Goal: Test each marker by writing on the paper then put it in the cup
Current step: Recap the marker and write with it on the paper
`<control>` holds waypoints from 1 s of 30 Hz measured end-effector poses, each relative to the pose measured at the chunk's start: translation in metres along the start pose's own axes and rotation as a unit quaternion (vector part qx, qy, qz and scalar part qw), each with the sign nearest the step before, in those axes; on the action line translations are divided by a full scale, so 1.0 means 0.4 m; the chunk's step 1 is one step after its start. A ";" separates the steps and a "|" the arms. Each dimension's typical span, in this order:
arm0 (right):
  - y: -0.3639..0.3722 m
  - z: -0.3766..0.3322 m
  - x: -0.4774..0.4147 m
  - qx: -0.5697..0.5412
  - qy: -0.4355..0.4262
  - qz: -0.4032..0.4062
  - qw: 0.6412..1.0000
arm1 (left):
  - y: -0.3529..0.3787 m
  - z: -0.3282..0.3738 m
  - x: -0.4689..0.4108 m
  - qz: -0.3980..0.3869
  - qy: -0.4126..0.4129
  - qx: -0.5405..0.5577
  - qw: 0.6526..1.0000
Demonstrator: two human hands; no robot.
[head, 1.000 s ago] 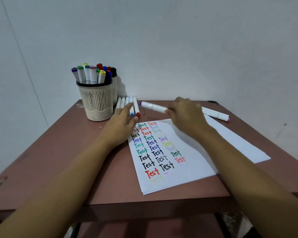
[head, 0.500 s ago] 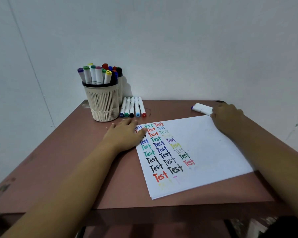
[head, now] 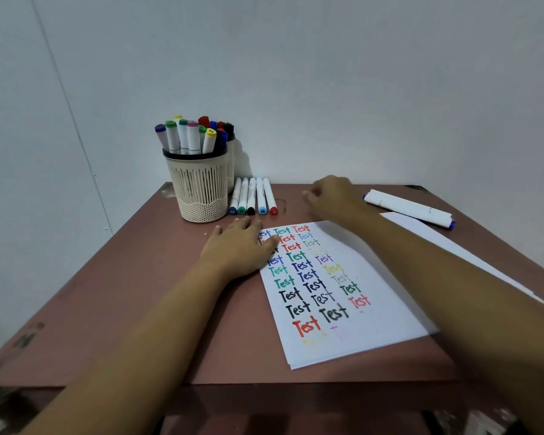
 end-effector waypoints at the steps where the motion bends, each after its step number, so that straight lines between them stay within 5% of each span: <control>1: 0.027 -0.031 -0.005 -0.014 0.017 -0.019 1.000 | -0.001 0.000 0.001 0.001 0.000 0.000 1.000; 7: 0.122 -0.109 -0.009 -0.058 0.074 -0.088 0.992 | -0.003 0.006 0.003 0.009 -0.001 0.000 1.000; 15: 0.079 -0.084 0.004 -0.101 0.147 -0.023 0.984 | 0.003 -0.002 -0.003 0.013 0.000 0.001 1.000; 20: 0.009 -0.011 0.006 -0.293 0.233 -0.013 0.927 | -0.005 0.002 0.000 0.067 -0.002 0.058 0.996; 23: -0.037 0.020 0.051 -0.404 0.229 -0.006 0.886 | -0.017 0.006 0.006 0.186 0.013 0.103 0.977; 26: -0.085 0.050 0.127 -0.466 0.210 -0.005 0.859 | -0.026 0.020 0.015 0.269 0.094 0.084 0.955; 30: -0.104 0.080 0.202 -0.535 0.219 -0.016 0.816 | -0.030 0.051 0.022 0.279 0.205 0.020 0.938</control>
Point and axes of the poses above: each hand's wrist, its own x-axis away from the middle knuckle, its own y-axis out of the palm, z = x × y, the point moved 2 cm from there along -x, towards the middle knuckle, and after that the axes turned 15 degrees about y, right-handed, at the moved point
